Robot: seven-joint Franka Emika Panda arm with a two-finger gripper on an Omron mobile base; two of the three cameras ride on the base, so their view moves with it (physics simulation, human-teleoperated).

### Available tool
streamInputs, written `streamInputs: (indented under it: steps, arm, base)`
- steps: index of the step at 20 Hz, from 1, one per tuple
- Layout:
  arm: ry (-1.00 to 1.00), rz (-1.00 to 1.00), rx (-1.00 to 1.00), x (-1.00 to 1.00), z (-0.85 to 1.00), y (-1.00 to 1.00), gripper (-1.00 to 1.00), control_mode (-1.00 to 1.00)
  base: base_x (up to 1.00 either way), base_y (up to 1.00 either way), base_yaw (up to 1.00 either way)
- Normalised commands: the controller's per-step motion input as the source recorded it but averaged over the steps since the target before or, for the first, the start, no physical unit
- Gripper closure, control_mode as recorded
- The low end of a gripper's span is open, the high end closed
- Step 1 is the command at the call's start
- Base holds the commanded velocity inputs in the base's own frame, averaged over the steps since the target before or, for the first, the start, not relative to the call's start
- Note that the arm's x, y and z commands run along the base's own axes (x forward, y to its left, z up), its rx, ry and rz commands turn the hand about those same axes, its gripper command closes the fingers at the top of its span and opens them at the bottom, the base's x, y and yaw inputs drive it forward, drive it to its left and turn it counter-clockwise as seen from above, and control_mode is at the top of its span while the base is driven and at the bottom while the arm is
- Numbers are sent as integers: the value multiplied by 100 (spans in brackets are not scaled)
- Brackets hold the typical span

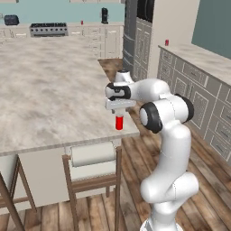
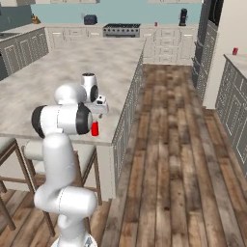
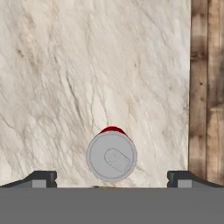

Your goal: Four empty soda cans are scattered around the kitchen. Gather all the cans and cluster them next to the stove for recycling.

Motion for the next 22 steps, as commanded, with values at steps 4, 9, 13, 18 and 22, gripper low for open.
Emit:
streamInputs:
  steps: [4,9,13,18,22]
  arm:
    - [1,0,0,12,-13,3,-100,-100]
    - [1,-1,0,0,-15,0,-100,-100]
    - [0,-1,0,0,-13,0,-100,-100]
    - [0,-2,0,0,-15,0,-100,-100]
    - [0,-2,0,0,-12,0,-100,-100]
  base:
    - [0,0,0]
    - [0,0,0]
    - [0,0,0]
    - [0,0,0]
    - [0,0,0]
